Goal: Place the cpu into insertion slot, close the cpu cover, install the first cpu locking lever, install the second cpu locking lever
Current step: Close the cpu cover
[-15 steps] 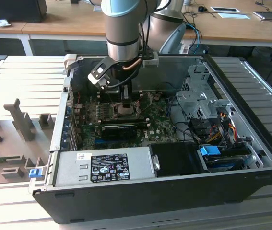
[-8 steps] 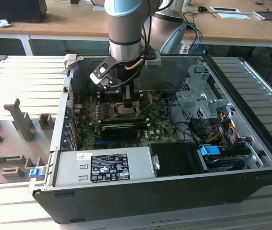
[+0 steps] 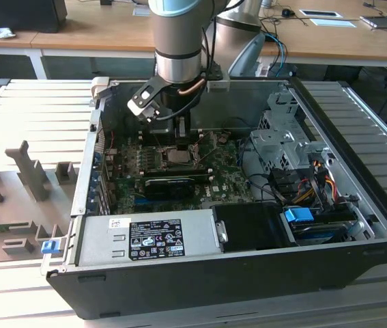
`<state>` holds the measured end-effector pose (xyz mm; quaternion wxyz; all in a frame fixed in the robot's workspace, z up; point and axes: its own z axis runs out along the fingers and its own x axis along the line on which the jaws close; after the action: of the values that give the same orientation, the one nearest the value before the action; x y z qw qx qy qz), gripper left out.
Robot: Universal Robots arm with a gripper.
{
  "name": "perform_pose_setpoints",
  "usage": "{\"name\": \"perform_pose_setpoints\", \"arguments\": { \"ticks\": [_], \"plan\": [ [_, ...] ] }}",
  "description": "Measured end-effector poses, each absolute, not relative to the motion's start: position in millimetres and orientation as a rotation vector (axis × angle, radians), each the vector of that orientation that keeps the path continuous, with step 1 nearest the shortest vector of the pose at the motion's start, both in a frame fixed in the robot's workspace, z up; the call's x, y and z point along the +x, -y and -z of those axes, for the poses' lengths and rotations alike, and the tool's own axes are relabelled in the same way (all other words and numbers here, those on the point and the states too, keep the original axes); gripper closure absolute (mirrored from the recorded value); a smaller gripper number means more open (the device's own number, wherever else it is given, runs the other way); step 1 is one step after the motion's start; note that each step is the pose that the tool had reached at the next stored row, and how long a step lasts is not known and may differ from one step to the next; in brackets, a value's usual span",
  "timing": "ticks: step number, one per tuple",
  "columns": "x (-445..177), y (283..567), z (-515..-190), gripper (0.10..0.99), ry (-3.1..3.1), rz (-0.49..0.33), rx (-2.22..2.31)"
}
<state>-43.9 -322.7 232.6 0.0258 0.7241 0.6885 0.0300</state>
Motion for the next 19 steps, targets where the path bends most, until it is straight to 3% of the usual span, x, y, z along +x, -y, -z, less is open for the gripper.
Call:
{"name": "perform_pose_setpoints", "arguments": {
  "ticks": [19],
  "plan": [
    [-43.8,320.8,-269.1,0.98,-2.118,-0.067,2.225]
  ]
}}
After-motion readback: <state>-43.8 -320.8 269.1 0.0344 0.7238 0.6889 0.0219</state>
